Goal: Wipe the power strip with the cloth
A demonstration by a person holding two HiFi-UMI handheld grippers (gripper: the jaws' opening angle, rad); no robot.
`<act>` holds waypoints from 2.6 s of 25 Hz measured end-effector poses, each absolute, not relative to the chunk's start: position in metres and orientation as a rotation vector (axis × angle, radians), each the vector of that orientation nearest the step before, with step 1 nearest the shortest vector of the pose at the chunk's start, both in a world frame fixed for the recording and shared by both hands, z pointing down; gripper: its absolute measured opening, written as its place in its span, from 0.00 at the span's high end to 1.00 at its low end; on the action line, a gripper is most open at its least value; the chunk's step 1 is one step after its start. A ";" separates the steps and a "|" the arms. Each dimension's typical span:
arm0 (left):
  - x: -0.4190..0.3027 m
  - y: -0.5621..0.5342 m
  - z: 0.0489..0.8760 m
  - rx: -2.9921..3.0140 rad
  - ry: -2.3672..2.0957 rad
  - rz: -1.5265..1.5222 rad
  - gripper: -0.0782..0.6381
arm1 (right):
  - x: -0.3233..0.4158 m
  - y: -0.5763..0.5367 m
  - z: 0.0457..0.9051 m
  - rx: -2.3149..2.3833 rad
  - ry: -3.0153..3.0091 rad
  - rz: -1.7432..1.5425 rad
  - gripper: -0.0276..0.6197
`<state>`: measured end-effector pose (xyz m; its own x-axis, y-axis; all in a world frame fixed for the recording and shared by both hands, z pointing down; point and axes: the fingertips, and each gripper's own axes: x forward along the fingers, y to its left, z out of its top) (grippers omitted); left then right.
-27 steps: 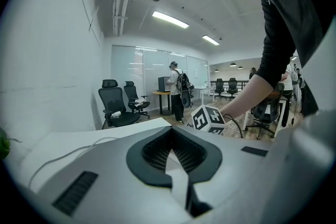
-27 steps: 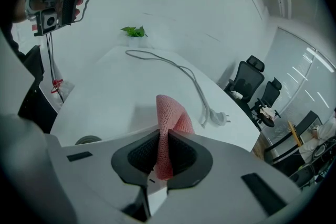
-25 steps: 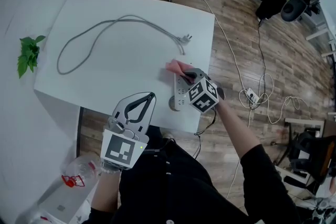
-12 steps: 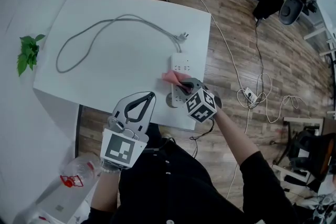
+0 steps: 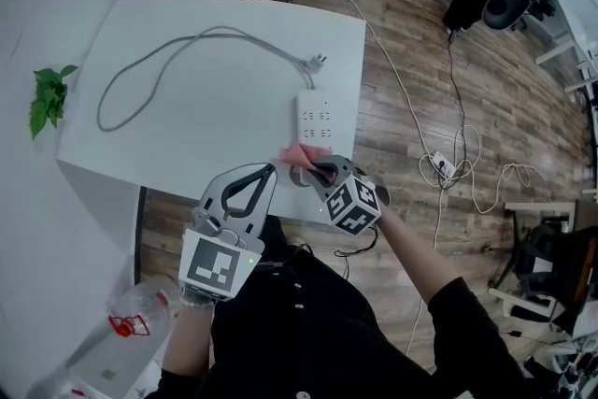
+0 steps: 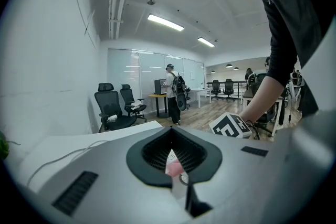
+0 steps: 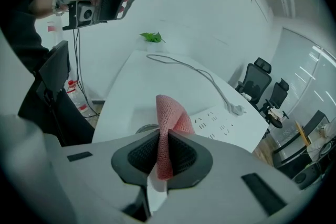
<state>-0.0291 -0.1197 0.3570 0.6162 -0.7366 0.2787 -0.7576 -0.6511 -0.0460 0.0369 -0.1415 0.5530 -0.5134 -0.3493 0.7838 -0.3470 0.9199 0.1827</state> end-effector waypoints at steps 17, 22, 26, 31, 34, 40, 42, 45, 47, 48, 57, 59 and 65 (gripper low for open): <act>-0.017 -0.114 0.355 2.788 -1.226 0.431 0.88 | 0.044 -0.089 0.555 0.480 -2.160 0.040 0.87; -0.012 -0.117 0.354 2.794 -1.220 0.425 0.88 | 0.047 -0.088 0.552 0.519 -2.169 0.061 0.87; -0.013 -0.121 0.354 2.793 -1.220 0.422 0.88 | 0.051 -0.096 0.543 0.609 -2.183 0.087 0.87; -0.010 -0.123 0.354 2.841 -1.204 0.428 0.88 | 0.062 -0.113 0.521 0.787 -2.200 0.098 0.87; -0.009 -0.125 0.354 2.866 -1.192 0.426 0.88 | 0.069 -0.122 0.503 0.897 -2.220 0.125 0.87; -0.004 -0.125 0.349 2.915 -1.155 0.427 0.88 | 0.083 -0.131 0.463 1.107 -2.282 0.219 0.87; -0.003 -0.127 0.347 2.920 -1.157 0.425 0.88 | 0.086 -0.132 0.450 1.154 -2.298 0.232 0.87; -0.002 -0.132 0.344 2.954 -1.160 0.426 0.88 | 0.092 -0.132 0.433 1.213 -2.314 0.228 0.87; -0.004 -0.134 0.340 2.944 -1.176 0.415 0.88 | 0.095 -0.131 0.423 1.245 -2.322 0.229 0.87; -0.004 -0.135 0.339 2.928 -1.185 0.411 0.88 | 0.097 -0.131 0.419 1.260 -2.325 0.233 0.87; -0.002 -0.137 0.333 2.866 -1.208 0.407 0.88 | 0.114 -0.126 0.395 1.368 -2.327 0.240 0.87; 0.000 -0.137 0.333 2.870 -1.199 0.409 0.88 | 0.116 -0.126 0.395 1.374 -2.323 0.241 0.87; 0.000 -0.137 0.335 2.919 -1.173 0.416 0.88 | 0.115 -0.127 0.397 1.378 -2.316 0.248 0.87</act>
<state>0.0003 -0.1370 0.3354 0.6923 -0.6841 0.2297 -0.6759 -0.7262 -0.1258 0.1145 -0.1271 0.3967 -0.4126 -0.7924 0.4493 -0.8695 0.4896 0.0651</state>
